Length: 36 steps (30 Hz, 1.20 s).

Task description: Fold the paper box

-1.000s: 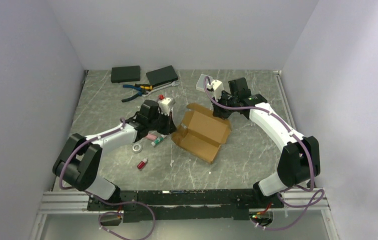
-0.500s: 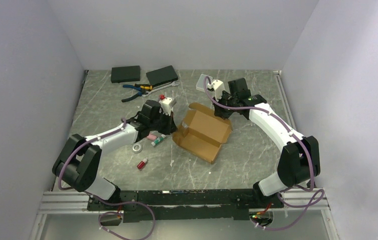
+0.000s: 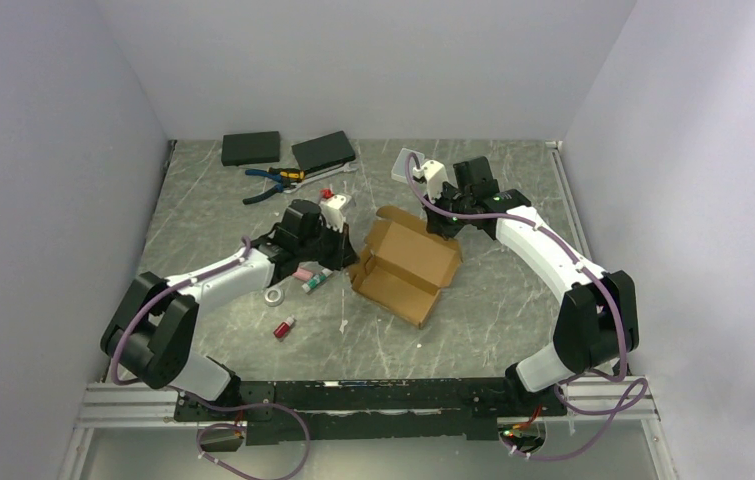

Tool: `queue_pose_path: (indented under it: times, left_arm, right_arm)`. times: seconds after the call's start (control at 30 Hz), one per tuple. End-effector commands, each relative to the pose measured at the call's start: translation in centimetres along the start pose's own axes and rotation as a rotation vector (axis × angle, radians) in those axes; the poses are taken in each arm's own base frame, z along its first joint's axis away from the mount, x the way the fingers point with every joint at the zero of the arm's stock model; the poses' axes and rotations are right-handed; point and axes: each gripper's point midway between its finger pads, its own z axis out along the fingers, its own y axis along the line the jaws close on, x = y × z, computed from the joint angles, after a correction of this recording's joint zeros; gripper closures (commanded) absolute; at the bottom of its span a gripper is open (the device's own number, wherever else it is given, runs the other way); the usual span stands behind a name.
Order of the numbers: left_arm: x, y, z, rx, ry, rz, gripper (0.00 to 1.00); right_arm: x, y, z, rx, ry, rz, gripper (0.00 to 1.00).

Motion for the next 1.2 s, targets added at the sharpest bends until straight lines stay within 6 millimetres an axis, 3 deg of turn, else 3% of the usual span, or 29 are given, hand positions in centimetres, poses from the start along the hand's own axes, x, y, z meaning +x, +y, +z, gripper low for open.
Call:
queue_pose_path:
  times: [0.0,0.17,0.57,0.93,1.17]
  left_arm:
    - [-1.3,-1.6,0.2,0.061,-0.005,0.046,1.0]
    - [-1.0,-1.3,0.9,0.058,0.028,0.034,1.0]
    - [0.6,-0.4,1.7,0.029,0.086,-0.011,0.84]
    - [0.7,1.0,1.7,0.042,0.076,-0.08,0.86]
    - [0.1,0.5,1.3,0.11,0.044,-0.104,0.92]
  right_arm:
    - [-1.1,0.2,0.2,-0.002,-0.039,-0.003,1.0]
    - [-1.1,0.4,0.2,-0.011,-0.038,-0.007,1.0]
    - [-1.0,0.4,0.2,-0.012,-0.037,-0.01,1.0]
    - [-1.0,0.4,0.3,-0.017,-0.036,-0.011,1.0]
    - [-0.8,0.4,0.4,-0.021,-0.03,-0.011,1.0]
